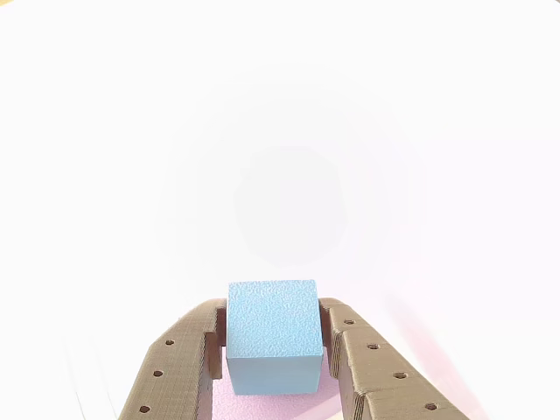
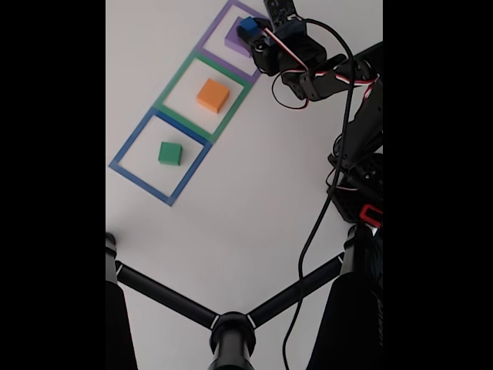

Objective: Tower of hanoi

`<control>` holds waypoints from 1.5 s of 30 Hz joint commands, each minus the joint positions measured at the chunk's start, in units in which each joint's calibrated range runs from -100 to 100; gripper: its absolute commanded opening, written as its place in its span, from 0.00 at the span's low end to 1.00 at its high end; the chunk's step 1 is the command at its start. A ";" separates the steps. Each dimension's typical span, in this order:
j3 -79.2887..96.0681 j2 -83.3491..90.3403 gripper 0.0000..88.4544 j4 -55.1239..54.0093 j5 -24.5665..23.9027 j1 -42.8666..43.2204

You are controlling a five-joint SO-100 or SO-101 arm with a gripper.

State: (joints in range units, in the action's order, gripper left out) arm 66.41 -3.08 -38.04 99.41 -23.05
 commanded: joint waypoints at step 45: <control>-32.04 50.92 0.17 92.45 0.59 7.99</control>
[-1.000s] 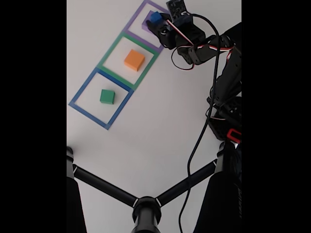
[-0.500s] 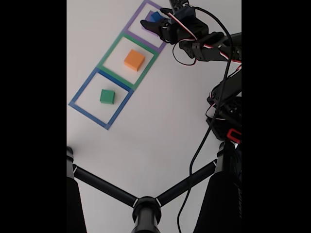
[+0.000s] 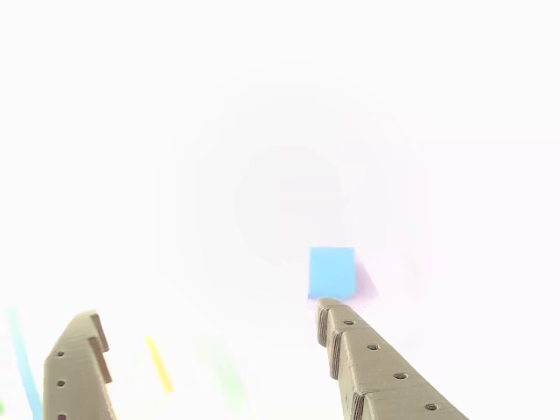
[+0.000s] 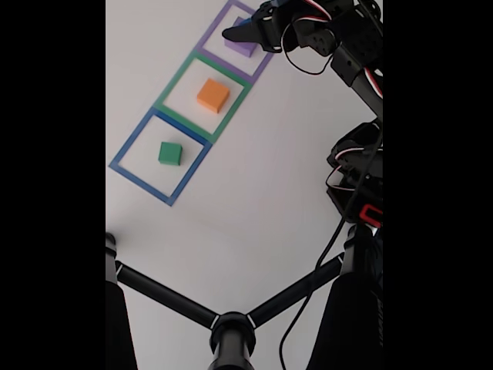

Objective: Tower of hanoi

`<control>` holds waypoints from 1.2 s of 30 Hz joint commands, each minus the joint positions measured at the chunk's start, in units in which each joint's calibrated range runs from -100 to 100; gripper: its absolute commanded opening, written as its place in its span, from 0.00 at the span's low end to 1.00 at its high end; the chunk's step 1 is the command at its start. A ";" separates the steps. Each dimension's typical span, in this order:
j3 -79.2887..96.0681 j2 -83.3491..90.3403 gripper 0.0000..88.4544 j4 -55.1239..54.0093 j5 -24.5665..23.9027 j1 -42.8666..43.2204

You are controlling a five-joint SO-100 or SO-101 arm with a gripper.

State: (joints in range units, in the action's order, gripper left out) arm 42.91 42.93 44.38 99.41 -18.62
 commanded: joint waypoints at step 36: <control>-19.45 9.51 0.14 32.14 0.59 36.94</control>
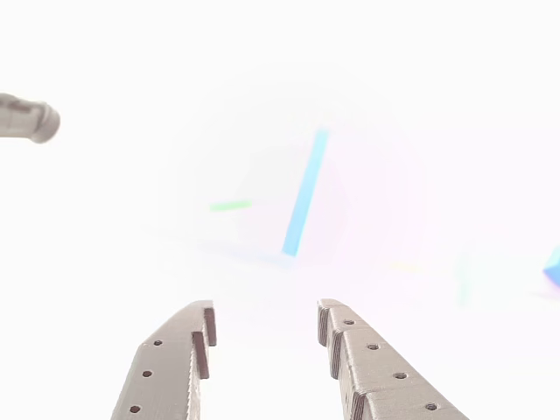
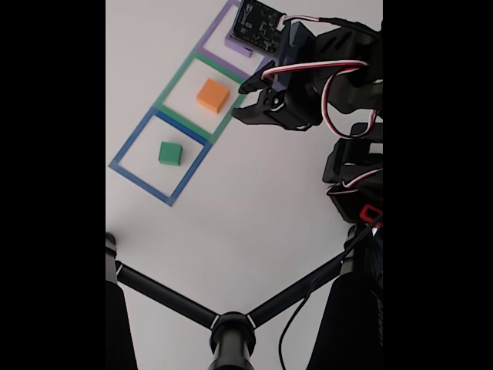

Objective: Tower of hanoi

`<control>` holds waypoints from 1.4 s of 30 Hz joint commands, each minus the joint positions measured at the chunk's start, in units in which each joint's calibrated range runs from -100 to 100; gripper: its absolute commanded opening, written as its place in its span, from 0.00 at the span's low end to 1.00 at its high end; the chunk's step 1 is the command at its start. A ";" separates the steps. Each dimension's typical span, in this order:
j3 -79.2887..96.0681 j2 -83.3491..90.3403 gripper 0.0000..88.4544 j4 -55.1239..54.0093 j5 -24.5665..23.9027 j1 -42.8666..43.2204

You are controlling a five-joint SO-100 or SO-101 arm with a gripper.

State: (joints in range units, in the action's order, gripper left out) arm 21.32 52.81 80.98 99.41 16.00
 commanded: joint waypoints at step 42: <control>60.31 -12.80 0.61 -89.97 0.59 -2.20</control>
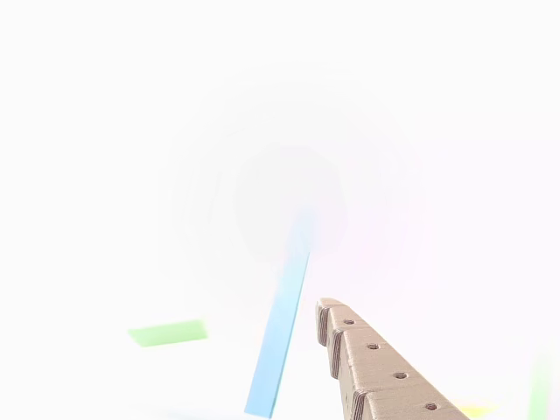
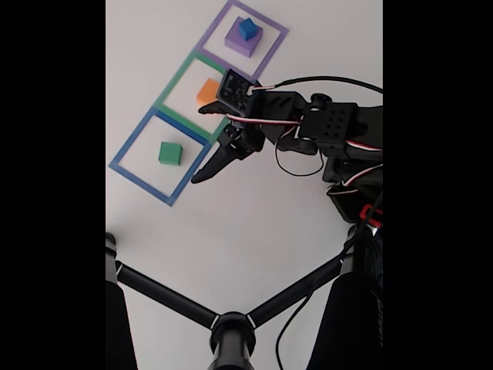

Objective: Tower of hanoi

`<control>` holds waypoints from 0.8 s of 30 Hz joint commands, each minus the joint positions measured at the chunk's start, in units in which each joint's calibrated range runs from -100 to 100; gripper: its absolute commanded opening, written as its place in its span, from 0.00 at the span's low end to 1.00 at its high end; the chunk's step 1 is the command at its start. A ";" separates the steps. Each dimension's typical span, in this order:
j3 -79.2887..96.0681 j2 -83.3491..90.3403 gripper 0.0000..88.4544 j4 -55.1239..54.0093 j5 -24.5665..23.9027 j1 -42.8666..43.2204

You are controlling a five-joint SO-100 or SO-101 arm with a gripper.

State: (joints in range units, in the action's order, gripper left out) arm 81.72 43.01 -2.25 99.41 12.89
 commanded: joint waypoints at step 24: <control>-1.63 -28.52 0.60 -31.03 0.59 2.54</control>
State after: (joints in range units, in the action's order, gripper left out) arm 83.46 16.42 -30.42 99.41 14.78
